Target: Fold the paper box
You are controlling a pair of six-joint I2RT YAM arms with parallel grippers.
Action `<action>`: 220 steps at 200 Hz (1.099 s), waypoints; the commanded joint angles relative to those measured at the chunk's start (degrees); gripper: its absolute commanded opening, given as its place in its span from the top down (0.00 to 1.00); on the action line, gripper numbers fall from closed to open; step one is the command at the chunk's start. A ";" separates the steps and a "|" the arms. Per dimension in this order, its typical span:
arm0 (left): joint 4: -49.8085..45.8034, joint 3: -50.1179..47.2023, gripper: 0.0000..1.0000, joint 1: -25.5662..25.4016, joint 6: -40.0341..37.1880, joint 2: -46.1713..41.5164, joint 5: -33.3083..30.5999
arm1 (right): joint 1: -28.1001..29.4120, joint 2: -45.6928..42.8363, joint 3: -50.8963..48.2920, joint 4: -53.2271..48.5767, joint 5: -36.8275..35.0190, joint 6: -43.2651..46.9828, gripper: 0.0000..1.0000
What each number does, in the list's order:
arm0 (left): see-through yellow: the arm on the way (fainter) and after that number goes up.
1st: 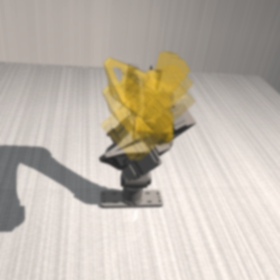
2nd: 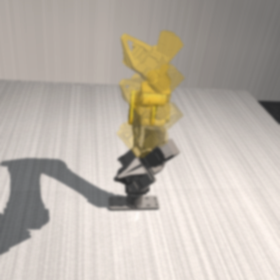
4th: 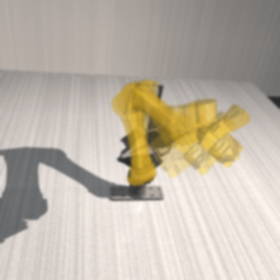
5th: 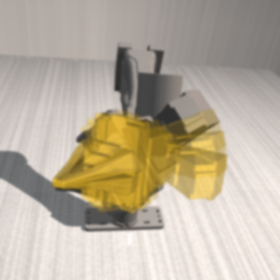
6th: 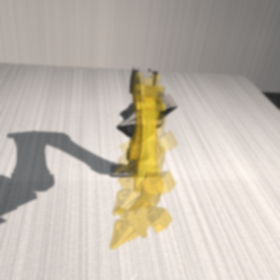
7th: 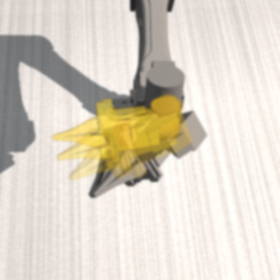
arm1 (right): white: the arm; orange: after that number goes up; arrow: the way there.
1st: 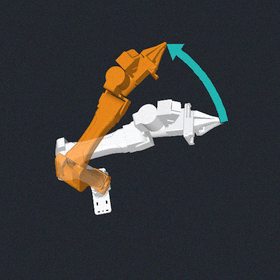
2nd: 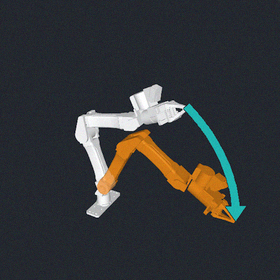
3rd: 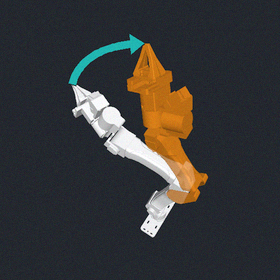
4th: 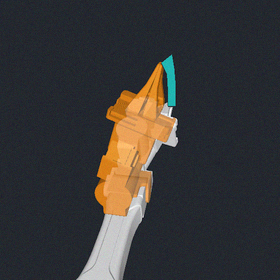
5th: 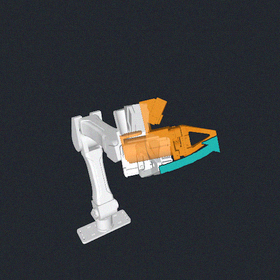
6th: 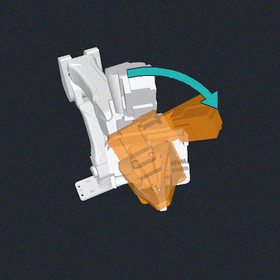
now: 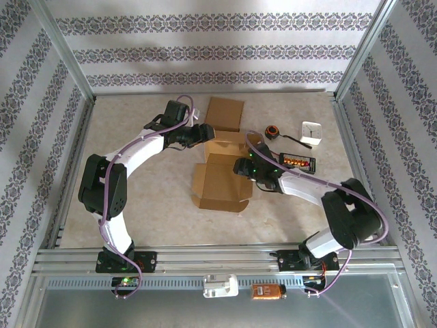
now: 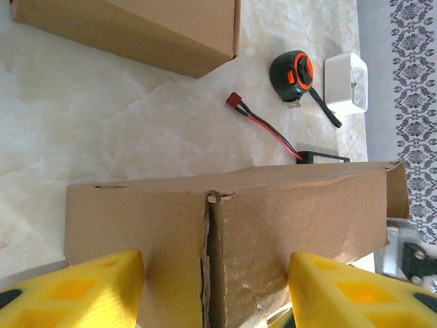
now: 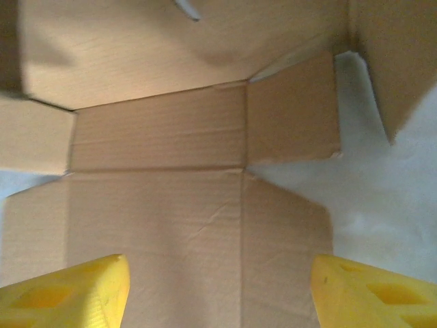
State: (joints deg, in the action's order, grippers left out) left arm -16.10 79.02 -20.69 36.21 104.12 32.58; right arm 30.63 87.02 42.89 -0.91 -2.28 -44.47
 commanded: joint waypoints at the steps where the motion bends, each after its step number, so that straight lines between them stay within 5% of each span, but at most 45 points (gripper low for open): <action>1: -2.34 1.74 0.43 -0.89 -1.67 -0.32 0.11 | 0.10 1.60 1.54 5.49 -10.81 2.26 0.25; 71: -3.72 1.75 0.42 -0.88 -2.76 -0.41 0.49 | -4.35 9.29 2.45 13.38 -6.78 1.89 0.18; 141: -3.51 1.04 0.43 -0.90 -2.59 -0.87 0.30 | -4.71 12.72 2.22 20.34 -1.43 3.77 0.46; 220: -3.81 2.05 0.43 -0.87 -2.10 -0.42 0.64 | -2.93 14.45 3.92 22.36 9.61 5.46 0.48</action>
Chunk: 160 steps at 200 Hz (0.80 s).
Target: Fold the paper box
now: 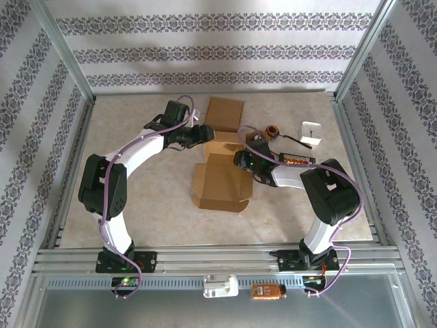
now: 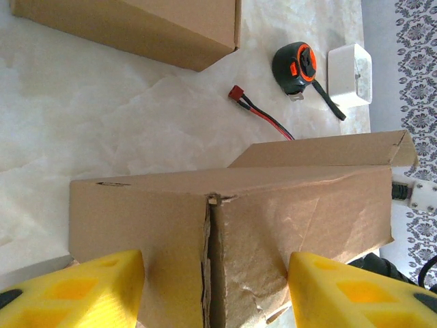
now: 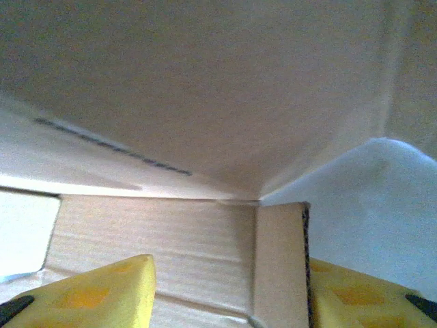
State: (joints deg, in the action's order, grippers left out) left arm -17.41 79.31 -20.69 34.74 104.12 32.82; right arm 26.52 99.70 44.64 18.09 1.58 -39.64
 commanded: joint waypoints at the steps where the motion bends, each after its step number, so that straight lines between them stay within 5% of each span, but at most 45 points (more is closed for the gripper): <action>1: -2.52 1.79 0.43 -0.86 -0.64 -0.37 0.40 | 1.26 1.84 2.19 3.40 5.81 0.62 0.48; 79: -2.63 1.99 0.43 -0.85 -0.46 0.01 0.40 | 3.62 3.53 2.54 4.13 8.30 0.95 0.45; 160: -3.07 2.34 0.43 -0.89 -0.21 -0.03 -0.21 | 3.55 -18.56 -7.85 -3.09 6.44 9.86 0.28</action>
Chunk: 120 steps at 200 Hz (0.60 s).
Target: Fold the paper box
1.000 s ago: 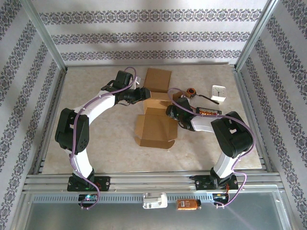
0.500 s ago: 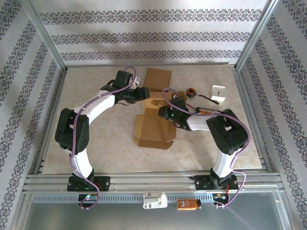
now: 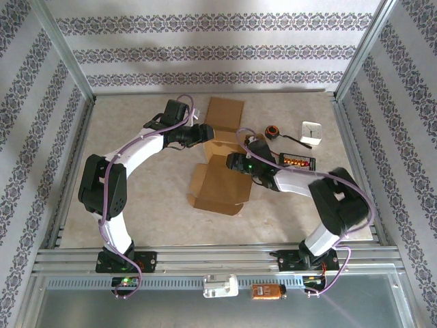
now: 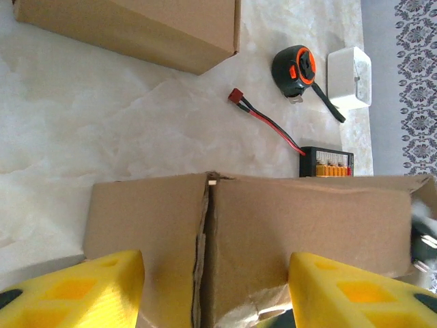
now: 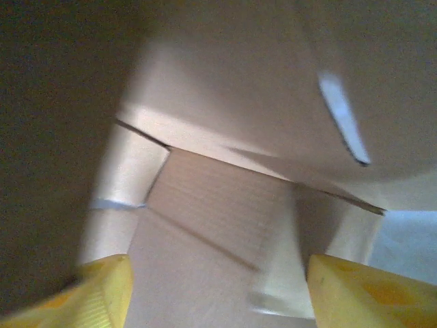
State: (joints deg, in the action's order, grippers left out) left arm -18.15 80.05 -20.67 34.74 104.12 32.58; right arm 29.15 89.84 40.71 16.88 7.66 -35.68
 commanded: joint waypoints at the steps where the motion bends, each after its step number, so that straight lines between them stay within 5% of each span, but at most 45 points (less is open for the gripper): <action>1: -2.33 1.60 0.43 -0.89 -0.21 0.00 0.03 | 0.92 -9.20 -4.16 -2.05 0.26 6.03 0.28; 46: -2.06 2.24 0.42 -0.96 0.59 -1.56 -1.16 | -0.69 -27.60 -9.68 -8.52 -2.91 13.48 0.17; 70: -2.24 1.98 0.38 -0.99 0.21 -3.94 -2.88 | -2.79 -33.75 -10.75 -13.40 -11.91 15.05 0.04; 120: -3.57 -0.79 0.25 -1.11 -2.83 -13.18 -11.87 | -8.66 -26.65 -8.31 -12.40 -10.23 20.83 0.06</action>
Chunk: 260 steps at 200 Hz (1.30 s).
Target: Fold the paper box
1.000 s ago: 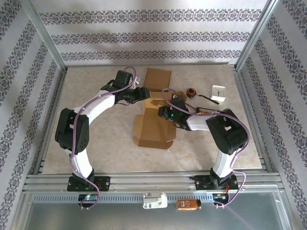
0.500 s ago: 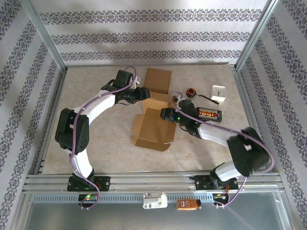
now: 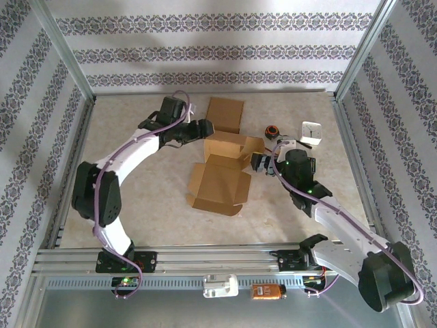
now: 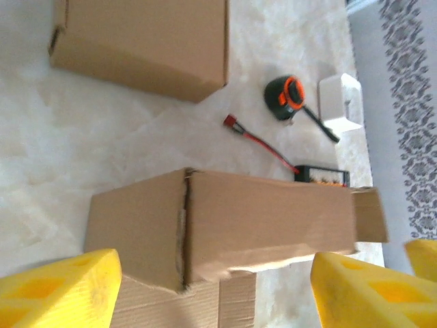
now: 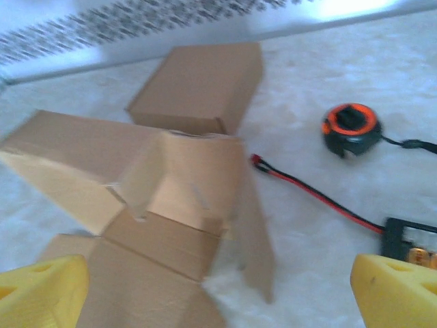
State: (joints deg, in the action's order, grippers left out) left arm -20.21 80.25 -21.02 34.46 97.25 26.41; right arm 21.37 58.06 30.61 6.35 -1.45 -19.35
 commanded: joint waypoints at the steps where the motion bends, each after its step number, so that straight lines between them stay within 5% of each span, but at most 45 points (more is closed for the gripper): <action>1: -1.56 -1.02 0.25 -0.77 -2.64 -6.48 -5.82 | -0.88 5.48 1.85 -1.82 -1.10 4.63 0.06; 49: -5.85 -1.50 0.28 -0.94 -6.94 -8.49 -8.61 | 0.39 20.14 10.00 -1.11 -5.22 4.33 0.31; 99: -11.08 5.99 0.31 -1.35 -7.37 -3.24 -8.31 | 2.18 24.14 14.36 -3.71 -7.14 4.52 0.76; 131: -3.05 -0.86 0.40 -6.41 -8.64 -7.78 -13.08 | 2.12 23.17 13.97 -5.53 -7.05 3.10 0.85; 170: 13.28 -17.50 0.75 -21.34 -16.70 -13.74 -29.44 | 1.50 23.74 14.80 -5.98 -4.60 2.81 0.92; 216: 20.03 -20.79 0.99 -28.19 -17.86 -3.64 -18.45 | 0.70 24.01 15.57 -6.22 -3.03 2.08 0.92; 260: 27.25 -17.07 1.00 -28.64 -13.70 9.98 -7.64 | 0.15 24.10 15.88 -6.35 0.20 1.96 0.90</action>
State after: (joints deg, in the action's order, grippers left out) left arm 0.97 60.14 -48.82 19.05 102.06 11.81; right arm 22.22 82.13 44.71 0.34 -3.97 -16.56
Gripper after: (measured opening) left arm 0.043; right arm 0.106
